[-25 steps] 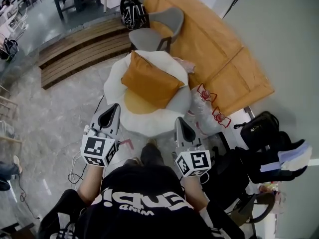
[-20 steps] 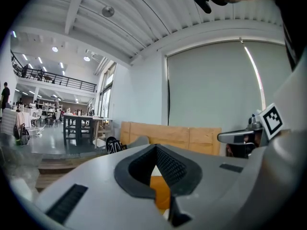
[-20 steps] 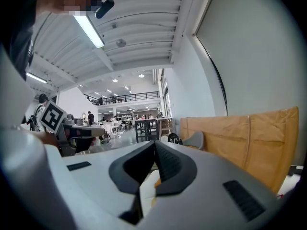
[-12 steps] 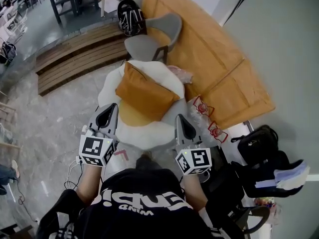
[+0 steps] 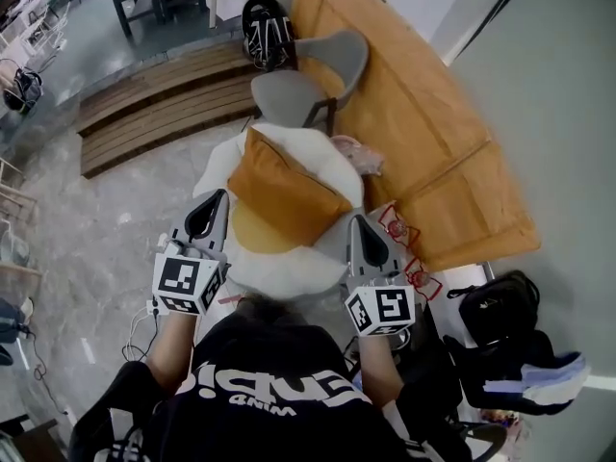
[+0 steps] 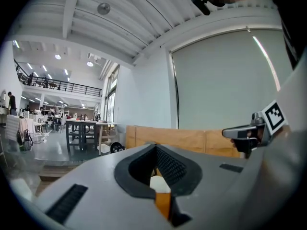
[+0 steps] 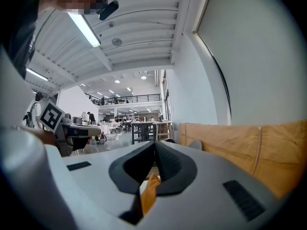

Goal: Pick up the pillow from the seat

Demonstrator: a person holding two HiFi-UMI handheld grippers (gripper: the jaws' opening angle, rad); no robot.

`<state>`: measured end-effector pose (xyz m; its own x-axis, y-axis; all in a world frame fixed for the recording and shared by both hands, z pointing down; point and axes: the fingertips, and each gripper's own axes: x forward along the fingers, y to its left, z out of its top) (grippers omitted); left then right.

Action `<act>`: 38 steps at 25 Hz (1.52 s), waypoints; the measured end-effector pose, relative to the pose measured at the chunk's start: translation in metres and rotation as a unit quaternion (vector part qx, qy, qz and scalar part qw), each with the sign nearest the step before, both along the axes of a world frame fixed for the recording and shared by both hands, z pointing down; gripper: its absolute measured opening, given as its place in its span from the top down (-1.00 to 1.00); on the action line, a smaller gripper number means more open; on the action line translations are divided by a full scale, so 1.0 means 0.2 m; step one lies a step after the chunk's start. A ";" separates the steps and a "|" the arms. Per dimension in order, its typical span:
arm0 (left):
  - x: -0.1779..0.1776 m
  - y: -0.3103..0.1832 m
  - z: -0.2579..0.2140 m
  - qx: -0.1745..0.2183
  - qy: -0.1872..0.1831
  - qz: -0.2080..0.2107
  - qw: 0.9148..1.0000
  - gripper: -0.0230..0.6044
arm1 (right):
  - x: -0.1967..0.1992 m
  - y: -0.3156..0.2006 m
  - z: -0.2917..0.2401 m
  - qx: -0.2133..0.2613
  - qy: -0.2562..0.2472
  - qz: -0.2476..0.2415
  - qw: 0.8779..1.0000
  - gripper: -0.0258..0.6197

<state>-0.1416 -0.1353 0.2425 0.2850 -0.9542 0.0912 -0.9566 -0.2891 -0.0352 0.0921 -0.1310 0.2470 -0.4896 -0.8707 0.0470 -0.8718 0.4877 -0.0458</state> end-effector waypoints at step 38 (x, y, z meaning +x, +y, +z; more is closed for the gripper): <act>-0.04 -0.78 1.16 -0.153 0.004 0.061 0.986 0.90 | -0.12 -0.56 1.20 -0.164 0.000 0.064 0.984 0.85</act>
